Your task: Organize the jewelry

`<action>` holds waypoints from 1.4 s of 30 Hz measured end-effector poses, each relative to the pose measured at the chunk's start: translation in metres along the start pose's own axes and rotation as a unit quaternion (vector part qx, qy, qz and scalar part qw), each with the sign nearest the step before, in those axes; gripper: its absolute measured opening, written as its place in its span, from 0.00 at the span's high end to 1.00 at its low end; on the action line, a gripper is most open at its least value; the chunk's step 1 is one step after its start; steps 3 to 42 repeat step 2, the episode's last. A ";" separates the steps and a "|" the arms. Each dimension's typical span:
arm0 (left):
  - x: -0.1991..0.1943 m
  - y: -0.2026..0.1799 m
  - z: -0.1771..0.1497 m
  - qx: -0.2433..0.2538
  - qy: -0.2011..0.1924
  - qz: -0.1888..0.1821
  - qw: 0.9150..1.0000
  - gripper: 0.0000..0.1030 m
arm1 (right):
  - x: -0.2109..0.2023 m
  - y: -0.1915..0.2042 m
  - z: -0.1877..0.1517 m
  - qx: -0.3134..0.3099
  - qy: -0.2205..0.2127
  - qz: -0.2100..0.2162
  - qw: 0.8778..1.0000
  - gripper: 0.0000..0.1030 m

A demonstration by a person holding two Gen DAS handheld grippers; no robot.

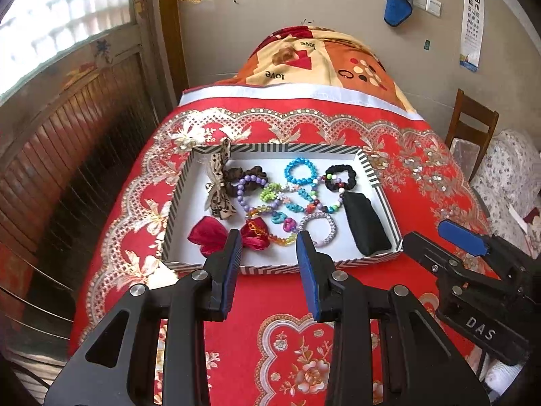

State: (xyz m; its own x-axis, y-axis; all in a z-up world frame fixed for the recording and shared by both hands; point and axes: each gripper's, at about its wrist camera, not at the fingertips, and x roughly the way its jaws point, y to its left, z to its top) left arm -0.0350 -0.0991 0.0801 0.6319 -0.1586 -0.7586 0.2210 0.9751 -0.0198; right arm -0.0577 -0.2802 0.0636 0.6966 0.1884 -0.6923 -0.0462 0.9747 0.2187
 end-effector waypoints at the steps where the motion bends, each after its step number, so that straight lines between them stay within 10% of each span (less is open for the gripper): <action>1: 0.002 0.001 0.001 -0.001 0.002 -0.001 1.000 0.68 | 0.001 -0.002 0.000 0.003 0.001 -0.001 1.000 0.42; 42: 0.004 0.001 0.001 -0.002 0.004 -0.002 1.000 0.68 | 0.003 -0.006 0.000 0.006 0.003 -0.002 1.000 0.42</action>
